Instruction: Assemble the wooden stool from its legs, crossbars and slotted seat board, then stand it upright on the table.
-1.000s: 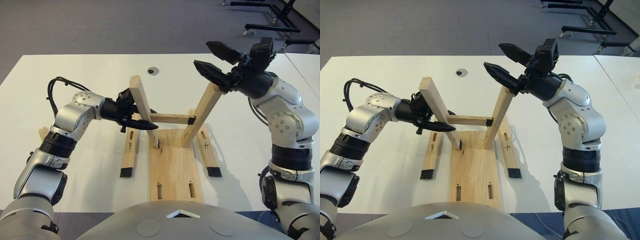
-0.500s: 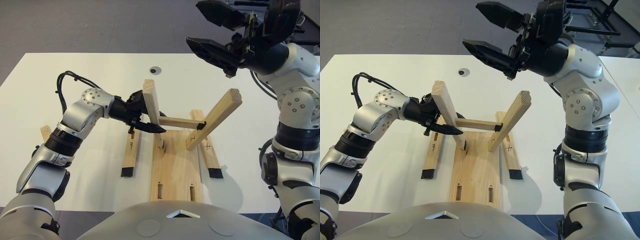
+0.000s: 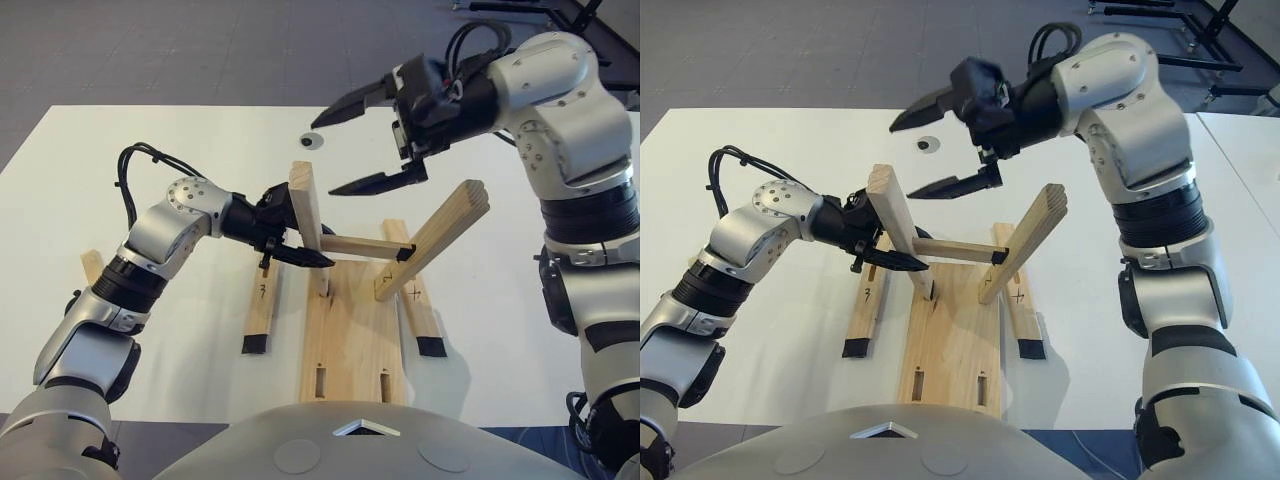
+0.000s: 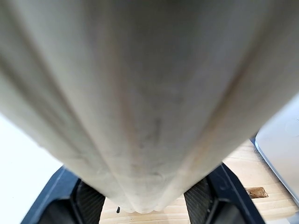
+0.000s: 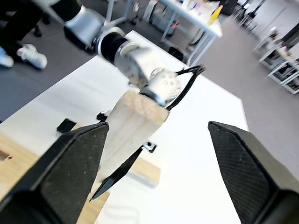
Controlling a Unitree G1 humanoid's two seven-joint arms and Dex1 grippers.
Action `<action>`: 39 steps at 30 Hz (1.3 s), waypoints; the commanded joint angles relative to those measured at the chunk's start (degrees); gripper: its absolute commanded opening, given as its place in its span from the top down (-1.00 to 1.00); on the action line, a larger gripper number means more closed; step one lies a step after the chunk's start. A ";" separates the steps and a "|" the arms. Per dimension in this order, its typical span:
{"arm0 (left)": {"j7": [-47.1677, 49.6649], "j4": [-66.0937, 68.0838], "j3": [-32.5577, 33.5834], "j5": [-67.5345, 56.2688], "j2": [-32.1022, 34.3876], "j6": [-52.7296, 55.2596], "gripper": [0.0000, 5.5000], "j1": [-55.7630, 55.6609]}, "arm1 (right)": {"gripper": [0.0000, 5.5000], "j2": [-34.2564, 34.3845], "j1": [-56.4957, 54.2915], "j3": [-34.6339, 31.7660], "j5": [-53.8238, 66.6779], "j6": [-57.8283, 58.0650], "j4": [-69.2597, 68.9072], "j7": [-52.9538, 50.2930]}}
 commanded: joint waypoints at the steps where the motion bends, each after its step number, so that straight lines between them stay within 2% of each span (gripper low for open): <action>1: -2.36 2.14 -12.11 9.77 1.38 6.69 0.26 5.18 | -0.43 0.28 0.23 4.51 -6.67 -5.34 2.09 2.88; 12: -2.17 3.31 -12.90 9.85 1.42 5.60 0.26 4.97 | -0.43 -0.13 3.21 7.95 -13.14 -9.62 4.41 5.52; 28: -2.24 4.22 -13.10 10.10 1.29 5.08 0.26 4.69 | -0.43 -0.11 6.02 10.70 -16.39 -9.19 2.92 7.65; 39: -2.49 4.03 -13.00 9.97 1.60 5.42 0.26 4.28 | -0.43 4.18 3.67 6.35 -12.41 -6.12 3.88 4.18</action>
